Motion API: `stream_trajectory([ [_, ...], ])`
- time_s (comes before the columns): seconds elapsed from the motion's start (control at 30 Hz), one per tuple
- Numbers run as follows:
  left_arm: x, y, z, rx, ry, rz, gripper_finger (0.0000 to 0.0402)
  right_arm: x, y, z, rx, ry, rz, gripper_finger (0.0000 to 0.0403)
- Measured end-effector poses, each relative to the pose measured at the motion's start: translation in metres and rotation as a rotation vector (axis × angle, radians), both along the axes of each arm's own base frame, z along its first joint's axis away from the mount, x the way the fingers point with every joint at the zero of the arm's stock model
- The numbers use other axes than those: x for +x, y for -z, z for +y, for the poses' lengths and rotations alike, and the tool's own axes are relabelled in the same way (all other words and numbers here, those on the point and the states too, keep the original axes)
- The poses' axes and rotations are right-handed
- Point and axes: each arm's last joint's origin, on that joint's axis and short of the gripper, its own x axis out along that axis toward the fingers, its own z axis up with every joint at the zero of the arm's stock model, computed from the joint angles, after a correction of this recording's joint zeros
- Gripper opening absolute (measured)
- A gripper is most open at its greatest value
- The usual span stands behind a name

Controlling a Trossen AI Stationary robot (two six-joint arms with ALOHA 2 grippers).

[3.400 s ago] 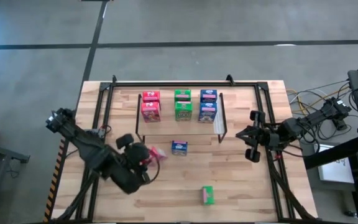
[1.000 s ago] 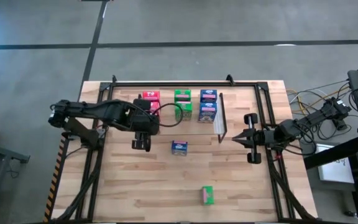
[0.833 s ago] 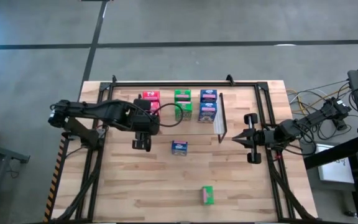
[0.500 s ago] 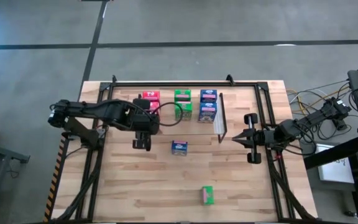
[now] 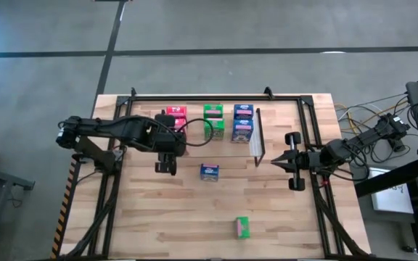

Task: Stack cereal on shelf
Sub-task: Put the left red cereal box on the shelf, aligned with the other red cereal boxes

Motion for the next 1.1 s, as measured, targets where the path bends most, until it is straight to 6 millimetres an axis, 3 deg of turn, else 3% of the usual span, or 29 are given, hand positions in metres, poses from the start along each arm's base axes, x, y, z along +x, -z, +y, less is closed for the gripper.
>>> stream_trajectory([
  [0.4,-0.0001,-0.0011,0.0022,0.073,0.000,-0.001,0.0232,0.0000,0.0000,0.0000,-0.001,0.000,0.000,0.0009],
  [1.1,-0.0038,-0.0047,0.0015,0.081,0.007,-0.001,0.0235,0.0000,-0.0001,0.0000,-0.001,0.000,-0.001,0.0009],
])
